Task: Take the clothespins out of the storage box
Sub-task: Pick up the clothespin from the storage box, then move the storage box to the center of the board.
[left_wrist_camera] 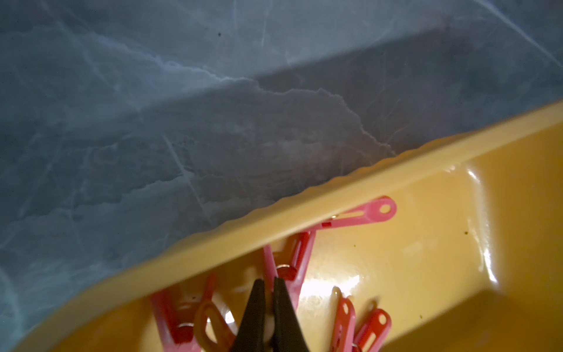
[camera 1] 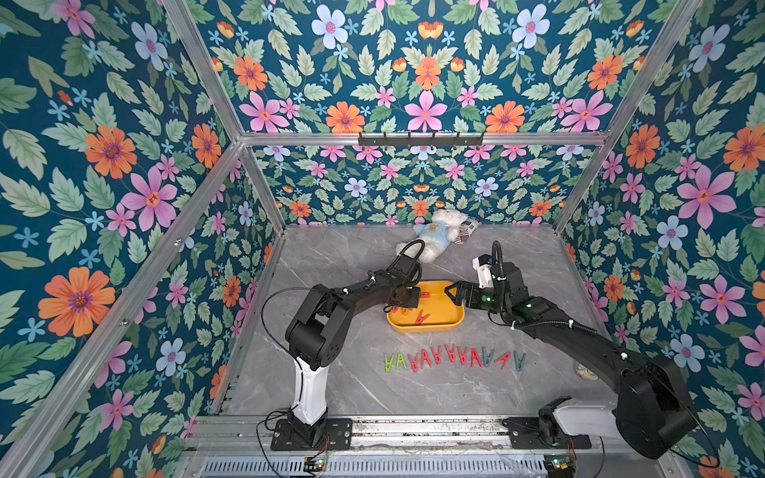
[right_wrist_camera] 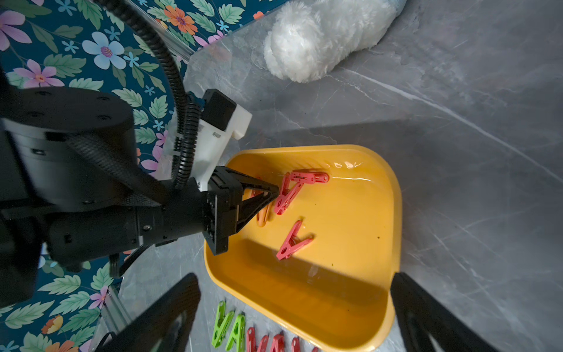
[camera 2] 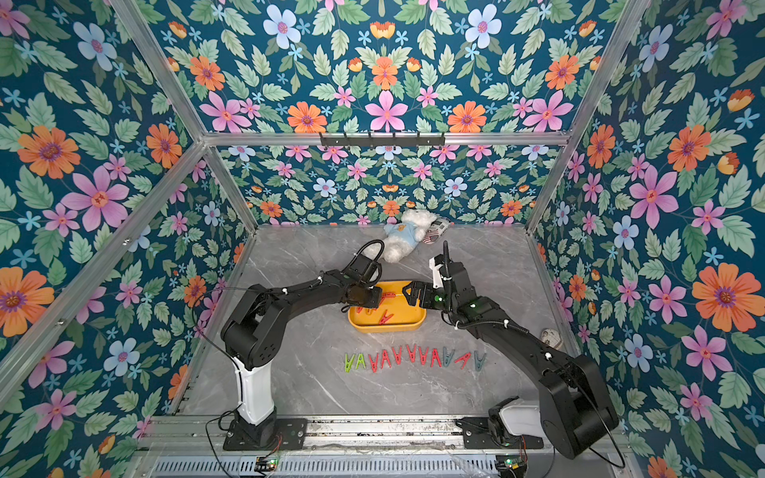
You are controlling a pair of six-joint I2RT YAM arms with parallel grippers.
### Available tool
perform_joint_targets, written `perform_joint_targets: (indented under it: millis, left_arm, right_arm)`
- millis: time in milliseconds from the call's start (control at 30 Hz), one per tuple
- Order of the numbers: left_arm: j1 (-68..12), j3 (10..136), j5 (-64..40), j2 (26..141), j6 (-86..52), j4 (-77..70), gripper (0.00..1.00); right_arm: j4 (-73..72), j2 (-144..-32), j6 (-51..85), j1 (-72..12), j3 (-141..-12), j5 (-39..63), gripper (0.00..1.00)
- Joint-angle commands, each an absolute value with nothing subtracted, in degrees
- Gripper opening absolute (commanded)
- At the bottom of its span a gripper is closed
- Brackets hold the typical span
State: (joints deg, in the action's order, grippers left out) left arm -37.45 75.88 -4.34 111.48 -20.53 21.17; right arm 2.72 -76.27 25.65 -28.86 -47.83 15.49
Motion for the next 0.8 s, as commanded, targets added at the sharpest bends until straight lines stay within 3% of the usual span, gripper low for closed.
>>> perform_joint_targets:
  millis: [0, 500, 767]
  left_arm:
    - [-37.6, 76.1, -2.2, 109.6, -20.8, 23.0, 0.05]
    - [-38.9, 70.3, -1.4, 96.4, -30.5, 23.9, 0.05]
    - [-41.2, 66.4, -0.5, 91.5, -34.6, 25.2, 0.06]
  right_arm:
    - [1.4, -77.3, 25.4, -28.9, -48.0, 14.4, 0.99]
    - [5.8, -90.1, 26.8, -28.9, -53.8, 0.6, 0.99]
    - [6.4, -100.1, 28.3, -29.1, -59.6, 0.0, 0.99]
